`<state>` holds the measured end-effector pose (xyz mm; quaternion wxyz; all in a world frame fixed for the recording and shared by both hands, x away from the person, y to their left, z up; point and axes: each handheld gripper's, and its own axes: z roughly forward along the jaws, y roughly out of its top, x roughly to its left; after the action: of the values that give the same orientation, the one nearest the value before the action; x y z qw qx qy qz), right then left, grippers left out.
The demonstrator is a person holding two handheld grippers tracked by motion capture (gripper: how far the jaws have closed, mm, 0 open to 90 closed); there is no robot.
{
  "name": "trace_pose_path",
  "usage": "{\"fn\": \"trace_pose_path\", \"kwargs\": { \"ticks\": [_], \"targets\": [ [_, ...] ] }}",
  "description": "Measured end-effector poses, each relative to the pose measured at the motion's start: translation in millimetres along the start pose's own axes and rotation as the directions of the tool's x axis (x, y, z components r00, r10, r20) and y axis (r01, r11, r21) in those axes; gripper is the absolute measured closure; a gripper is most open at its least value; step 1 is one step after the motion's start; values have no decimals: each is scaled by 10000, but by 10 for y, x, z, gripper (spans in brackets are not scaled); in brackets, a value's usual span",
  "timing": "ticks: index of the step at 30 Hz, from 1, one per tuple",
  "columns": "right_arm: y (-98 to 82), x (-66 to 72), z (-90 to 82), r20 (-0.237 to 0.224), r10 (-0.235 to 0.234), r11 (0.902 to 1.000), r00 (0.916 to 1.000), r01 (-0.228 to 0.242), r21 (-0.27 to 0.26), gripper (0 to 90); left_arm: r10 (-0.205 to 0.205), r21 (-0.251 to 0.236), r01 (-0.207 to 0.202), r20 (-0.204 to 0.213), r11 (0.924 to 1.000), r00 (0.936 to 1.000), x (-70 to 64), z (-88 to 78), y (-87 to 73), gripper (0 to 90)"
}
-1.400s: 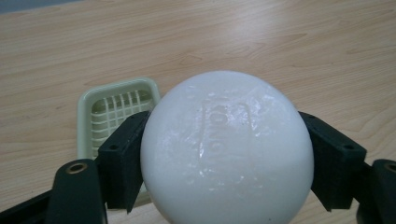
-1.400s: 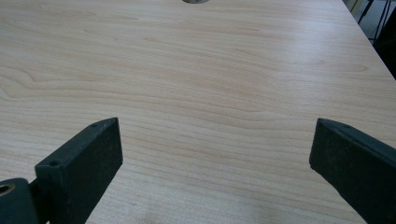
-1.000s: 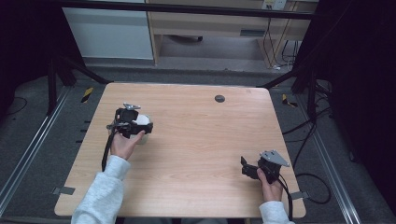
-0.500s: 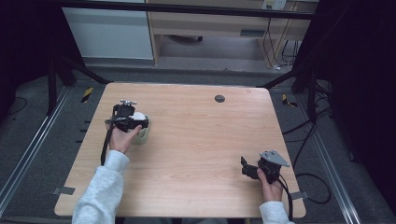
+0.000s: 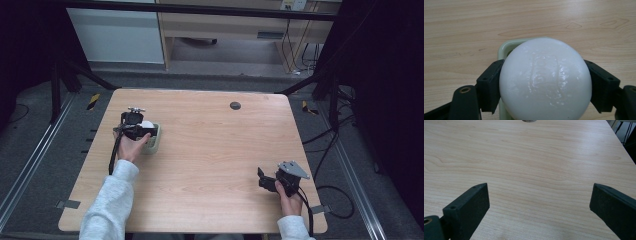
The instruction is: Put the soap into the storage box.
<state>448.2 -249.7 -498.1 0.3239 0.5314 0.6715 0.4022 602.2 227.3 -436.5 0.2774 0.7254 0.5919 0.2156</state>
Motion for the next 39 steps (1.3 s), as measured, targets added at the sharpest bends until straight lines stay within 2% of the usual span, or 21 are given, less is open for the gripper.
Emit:
{"fn": "trace_pose_path", "kwargs": {
  "ticks": [6, 19, 39],
  "targets": [
    [0, 7, 2, -19, -25, 10000, 10000, 25, 30, 30, -63, 99, 63, -65, 9999, 10000, 27, 47, -15, 243],
    [-1, 5, 5, -36, -69, 10000, 10000, 70, 49, 30, -5, 483, 9, -96, 9988, 10000, -3, 183, -47, 243],
    [-2, 8, 5, -31, -68, 9999, 10000, 68, 75, 30, -153, 482, 156, -62, 9987, 9999, 8, 221, -82, 242]
  ]
}}
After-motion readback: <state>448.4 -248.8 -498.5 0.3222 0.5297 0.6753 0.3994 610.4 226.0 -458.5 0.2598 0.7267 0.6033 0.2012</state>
